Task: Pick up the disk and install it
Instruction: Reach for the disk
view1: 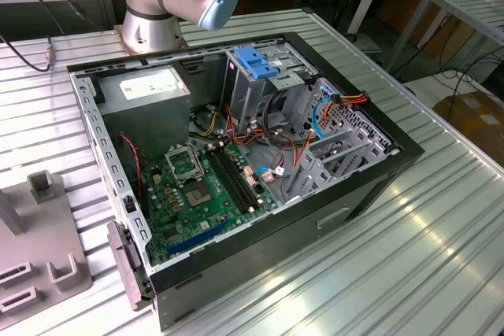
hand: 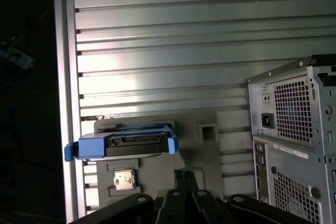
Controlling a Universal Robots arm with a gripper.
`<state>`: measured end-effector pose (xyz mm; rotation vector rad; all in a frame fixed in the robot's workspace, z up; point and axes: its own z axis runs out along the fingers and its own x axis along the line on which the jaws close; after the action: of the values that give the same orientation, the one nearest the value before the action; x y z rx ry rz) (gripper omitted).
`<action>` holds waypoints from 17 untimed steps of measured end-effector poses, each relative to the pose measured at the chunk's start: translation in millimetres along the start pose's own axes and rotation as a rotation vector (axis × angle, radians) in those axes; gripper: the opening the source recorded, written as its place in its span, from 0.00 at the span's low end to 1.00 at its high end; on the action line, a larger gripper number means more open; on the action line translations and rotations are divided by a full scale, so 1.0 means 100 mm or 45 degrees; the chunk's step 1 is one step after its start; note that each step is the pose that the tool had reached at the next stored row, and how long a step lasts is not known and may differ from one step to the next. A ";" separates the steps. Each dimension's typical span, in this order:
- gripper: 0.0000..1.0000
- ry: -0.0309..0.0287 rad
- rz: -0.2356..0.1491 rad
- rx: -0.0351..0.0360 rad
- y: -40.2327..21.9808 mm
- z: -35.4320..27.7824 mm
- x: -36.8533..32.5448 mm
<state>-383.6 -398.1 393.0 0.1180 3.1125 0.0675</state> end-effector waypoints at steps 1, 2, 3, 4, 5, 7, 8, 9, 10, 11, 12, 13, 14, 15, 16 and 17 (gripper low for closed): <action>0.10 -0.0001 0.000 -0.0001 -0.001 0.000 0.029; 0.10 -0.0001 0.000 -0.0001 -0.001 0.000 0.045; 0.10 -0.0001 0.000 -0.0001 -0.001 -0.001 0.063; 0.10 -0.0001 0.000 -0.0001 0.000 -0.001 0.078; 0.10 -0.0001 0.000 -0.0001 0.003 -0.001 0.094; 0.10 0.0000 0.000 -0.0001 0.016 -0.001 0.148; 0.10 -0.0001 0.000 -0.0001 0.020 0.000 0.166; 0.10 -0.0001 0.000 -0.0001 0.027 0.000 0.200; 0.10 0.0000 0.000 0.0000 0.031 -0.001 0.236; 0.10 -0.0001 0.000 -0.0001 0.032 0.000 0.268; 0.10 -0.0001 0.000 -0.0001 0.035 0.000 0.295; 0.10 -0.0001 0.000 -0.0001 0.037 0.000 0.331; 0.10 -0.0001 0.000 -0.0001 0.039 0.000 0.361; 0.10 -0.0001 0.000 0.0000 0.042 0.000 0.396; 0.10 0.0000 0.000 0.0000 0.043 0.000 0.425; 0.10 -0.0001 0.000 -0.0001 0.045 0.001 0.463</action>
<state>-429.5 -390.1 391.9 0.1181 3.1125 0.0676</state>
